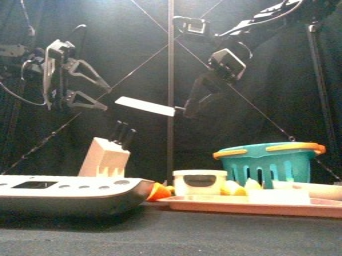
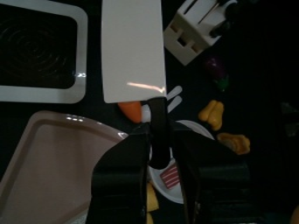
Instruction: Grab cleaver with other hand
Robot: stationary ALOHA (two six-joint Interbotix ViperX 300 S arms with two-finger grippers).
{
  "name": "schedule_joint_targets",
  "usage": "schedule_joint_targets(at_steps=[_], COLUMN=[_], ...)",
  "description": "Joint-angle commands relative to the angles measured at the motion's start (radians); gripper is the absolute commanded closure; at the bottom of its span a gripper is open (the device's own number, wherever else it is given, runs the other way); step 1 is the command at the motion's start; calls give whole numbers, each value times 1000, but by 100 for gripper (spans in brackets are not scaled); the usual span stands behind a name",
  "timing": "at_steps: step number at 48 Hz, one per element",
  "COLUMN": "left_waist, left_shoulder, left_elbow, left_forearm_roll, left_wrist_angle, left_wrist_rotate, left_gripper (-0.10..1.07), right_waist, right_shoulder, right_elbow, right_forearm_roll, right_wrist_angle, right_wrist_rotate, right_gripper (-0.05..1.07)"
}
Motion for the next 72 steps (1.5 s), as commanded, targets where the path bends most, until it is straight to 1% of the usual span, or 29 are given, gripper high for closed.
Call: schedule_joint_targets(at_steps=[1,7,14,22,30,36,40,47,68,72], left_waist=[-8,-28,-46,-49,-51,-51,-44,-40,-38,-37], left_shoulder=[2,0,2,11,54,103,127,153,187,192], left_elbow=[-26,-25,-21,-18,-29,-37,-37,-40,-55,-60], left_forearm_roll=[-17,-12,20,92,166,198,198,201,215,215], left_wrist_angle=[-11,-23,-78,-109,-121,-175,-207,-233,-236,-236], left_wrist_rotate=[-34,-110,-202,-288,-370,-410,-420,-423,-423,-423], left_gripper=[9,9,9,9,9,9,10,11,12,15], right_waist=[-2,-2,-2,-3,-3,-5,-3,-3,-6,-8], right_shoulder=[-17,-15,-15,-15,-15,-15,-15,-15,-15,-15], right_elbow=[-32,-38,-44,-52,-58,-61,-61,-55,-61,-61], right_forearm_roll=[-21,-37,-52,-67,-81,-86,-86,-87,-87,-87], right_wrist_angle=[-6,-6,-6,-5,-6,-6,-5,-3,0,0], right_wrist_rotate=[2,2,2,2,2,2,2,2,2,2], right_gripper=[50,50,50,50,50,50,50,50,50,50])
